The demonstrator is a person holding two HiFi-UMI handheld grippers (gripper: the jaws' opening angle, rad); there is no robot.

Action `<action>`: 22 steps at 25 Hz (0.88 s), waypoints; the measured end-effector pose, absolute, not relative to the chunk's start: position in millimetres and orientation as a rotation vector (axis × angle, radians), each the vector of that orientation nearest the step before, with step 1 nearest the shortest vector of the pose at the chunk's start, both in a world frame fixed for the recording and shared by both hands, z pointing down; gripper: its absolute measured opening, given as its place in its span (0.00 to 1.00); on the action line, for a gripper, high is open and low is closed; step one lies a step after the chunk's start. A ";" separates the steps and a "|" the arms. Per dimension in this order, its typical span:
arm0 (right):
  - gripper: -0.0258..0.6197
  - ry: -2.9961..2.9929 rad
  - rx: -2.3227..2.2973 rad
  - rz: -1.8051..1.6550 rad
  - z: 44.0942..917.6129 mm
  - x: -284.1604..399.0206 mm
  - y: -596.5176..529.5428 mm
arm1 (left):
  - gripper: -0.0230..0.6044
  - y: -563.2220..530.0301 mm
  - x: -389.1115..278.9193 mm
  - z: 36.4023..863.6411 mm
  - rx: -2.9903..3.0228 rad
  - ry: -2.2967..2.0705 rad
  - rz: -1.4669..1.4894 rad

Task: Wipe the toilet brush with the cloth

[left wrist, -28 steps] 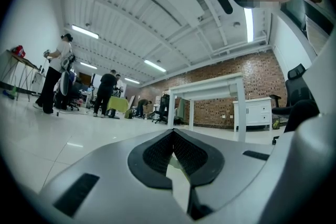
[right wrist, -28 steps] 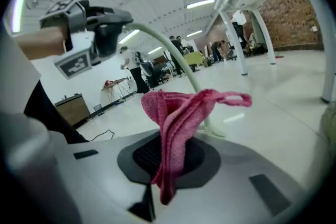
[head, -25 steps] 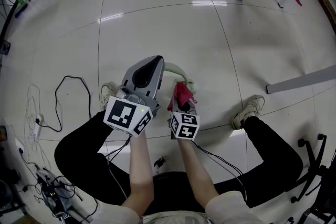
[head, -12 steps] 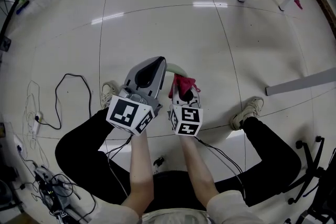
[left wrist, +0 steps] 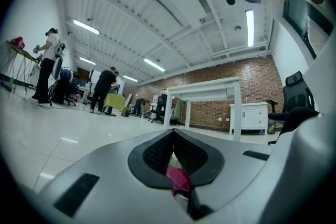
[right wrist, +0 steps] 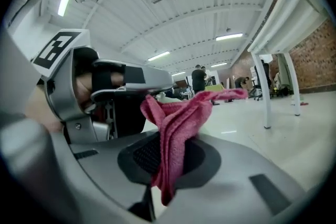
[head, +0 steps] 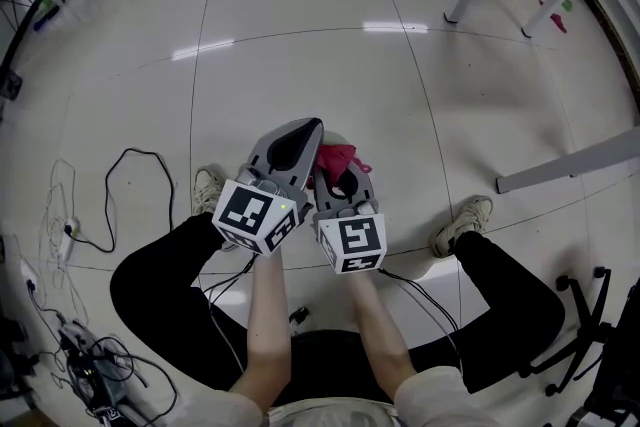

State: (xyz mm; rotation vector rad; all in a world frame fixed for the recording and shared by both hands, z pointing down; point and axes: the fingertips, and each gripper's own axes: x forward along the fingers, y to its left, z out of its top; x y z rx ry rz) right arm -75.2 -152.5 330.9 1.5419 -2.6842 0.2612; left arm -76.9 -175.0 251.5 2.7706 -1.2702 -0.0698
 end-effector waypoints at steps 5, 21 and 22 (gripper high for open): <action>0.09 -2.718 1.361 0.180 333.3 -89.7 -141.6 | 0.04 -176.9 -82.3 253.2 2.743 -1.301 -0.070; 0.09 -2.539 1.697 0.315 312.8 22.0 -92.8 | 0.04 -121.5 -115.9 257.0 2.502 -1.632 -0.199; 0.09 -2.554 1.704 0.288 302.7 24.9 -86.4 | 0.04 -113.4 -110.5 250.1 2.521 -1.632 -0.204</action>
